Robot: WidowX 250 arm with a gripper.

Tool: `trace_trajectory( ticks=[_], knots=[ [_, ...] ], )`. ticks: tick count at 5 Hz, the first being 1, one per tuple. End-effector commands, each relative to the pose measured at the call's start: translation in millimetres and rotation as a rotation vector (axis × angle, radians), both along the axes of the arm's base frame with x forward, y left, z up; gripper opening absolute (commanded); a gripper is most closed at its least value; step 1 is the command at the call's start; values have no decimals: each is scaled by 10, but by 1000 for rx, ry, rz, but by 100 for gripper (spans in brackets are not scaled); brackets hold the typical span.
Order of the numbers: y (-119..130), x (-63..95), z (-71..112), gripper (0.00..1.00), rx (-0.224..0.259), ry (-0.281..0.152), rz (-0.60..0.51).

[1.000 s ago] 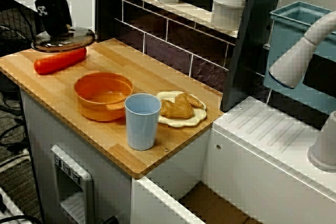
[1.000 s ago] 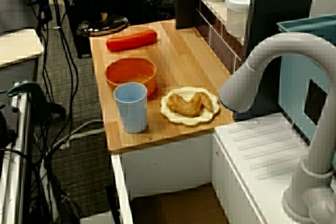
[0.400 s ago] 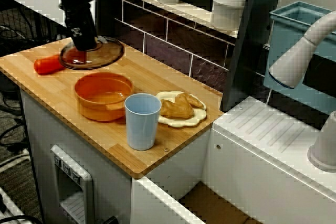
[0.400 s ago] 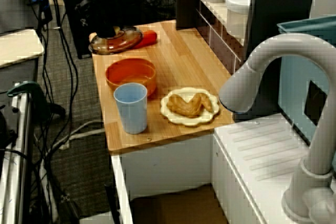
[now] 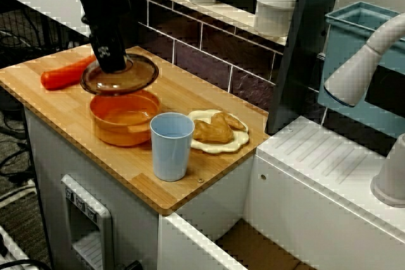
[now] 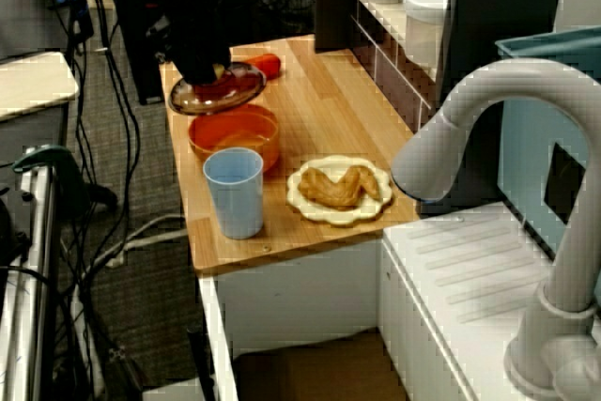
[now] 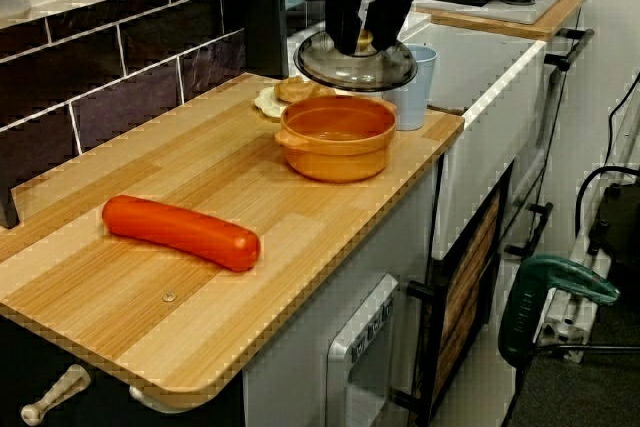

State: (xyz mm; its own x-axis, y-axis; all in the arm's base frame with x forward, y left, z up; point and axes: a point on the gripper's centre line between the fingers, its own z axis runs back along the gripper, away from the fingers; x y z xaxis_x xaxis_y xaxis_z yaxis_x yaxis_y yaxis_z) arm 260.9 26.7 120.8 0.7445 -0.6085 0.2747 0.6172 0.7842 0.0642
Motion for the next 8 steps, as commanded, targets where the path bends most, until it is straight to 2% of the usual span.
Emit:
trace_trajectory(
  ticks=[1, 3, 4, 6, 8],
  knots=[
    [186, 55, -48, 0, -10, -37, 18],
    [178, 157, -207, 0, 2, -27, 32],
    [114, 157, -286, 0, 5, -2, 25],
    [89, 72, -228, 0, -11, -8, 15],
    [114, 74, -251, 0, -4, -2, 31]
  ],
)
